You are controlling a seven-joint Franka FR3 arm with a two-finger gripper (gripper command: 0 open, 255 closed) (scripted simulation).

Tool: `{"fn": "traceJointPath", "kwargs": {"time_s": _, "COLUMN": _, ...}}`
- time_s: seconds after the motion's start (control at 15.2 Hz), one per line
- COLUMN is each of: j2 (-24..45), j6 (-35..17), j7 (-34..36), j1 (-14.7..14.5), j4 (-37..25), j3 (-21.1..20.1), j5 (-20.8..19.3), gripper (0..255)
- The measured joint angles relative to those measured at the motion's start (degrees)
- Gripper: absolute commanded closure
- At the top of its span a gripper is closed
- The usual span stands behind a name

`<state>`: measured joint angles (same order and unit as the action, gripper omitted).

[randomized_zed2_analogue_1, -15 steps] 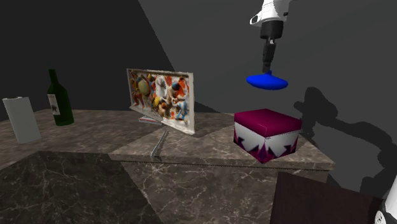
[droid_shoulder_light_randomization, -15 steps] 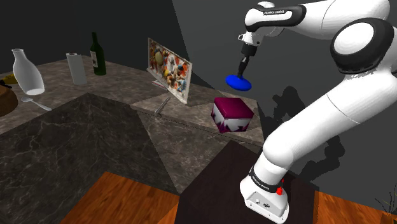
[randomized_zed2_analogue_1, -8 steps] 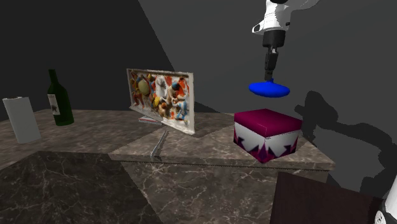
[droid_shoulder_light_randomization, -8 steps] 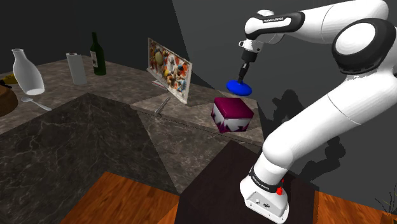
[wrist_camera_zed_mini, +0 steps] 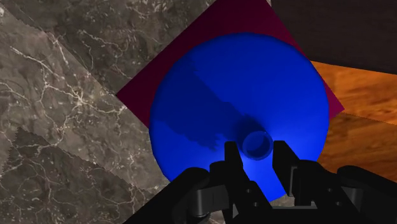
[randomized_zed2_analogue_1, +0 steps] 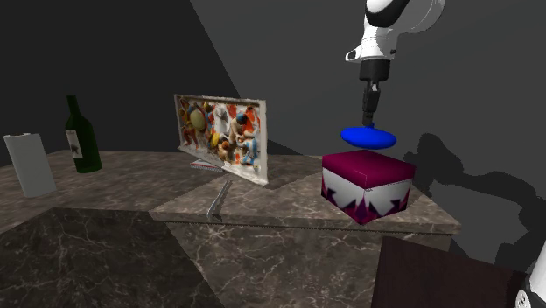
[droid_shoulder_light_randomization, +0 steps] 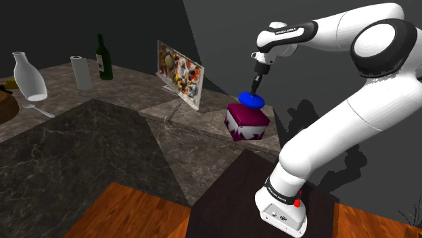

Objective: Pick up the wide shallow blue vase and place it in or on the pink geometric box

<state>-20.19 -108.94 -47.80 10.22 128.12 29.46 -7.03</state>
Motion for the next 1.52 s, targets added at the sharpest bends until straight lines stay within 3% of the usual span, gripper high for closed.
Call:
{"fn": "traceJointPath", "kwargs": {"time_s": 0.46, "j2": 1.31, "j6": -5.31, "j7": -0.45, "j1": 0.01, "j4": 4.09, "j3": 0.82, "j5": 0.13, "gripper": 255}}
{"fn": "traceJointPath", "kwargs": {"time_s": 0.92, "j2": 1.61, "j6": -6.07, "j7": -0.64, "j1": 0.02, "j4": 4.54, "j3": 1.02, "j5": 0.19, "gripper": 255}}
{"fn": "traceJointPath", "kwargs": {"time_s": 0.99, "j2": 1.61, "j6": -6.07, "j7": -0.64, "j1": 0.02, "j4": 4.54, "j3": 1.02, "j5": 0.19, "gripper": 0}}
{"fn": "traceJointPath", "kwargs": {"time_s": 1.39, "j2": 1.61, "j6": -6.08, "j7": -0.64, "j1": 0.02, "j4": 4.53, "j3": 1.02, "j5": 0.19, "gripper": 0}}
{"fn": "traceJointPath", "kwargs": {"time_s": 1.52, "j2": 1.11, "j6": -3.72, "j7": -0.51, "j1": 0.01, "j4": 2.58, "j3": 0.72, "j5": 0.15, "gripper": 0}}
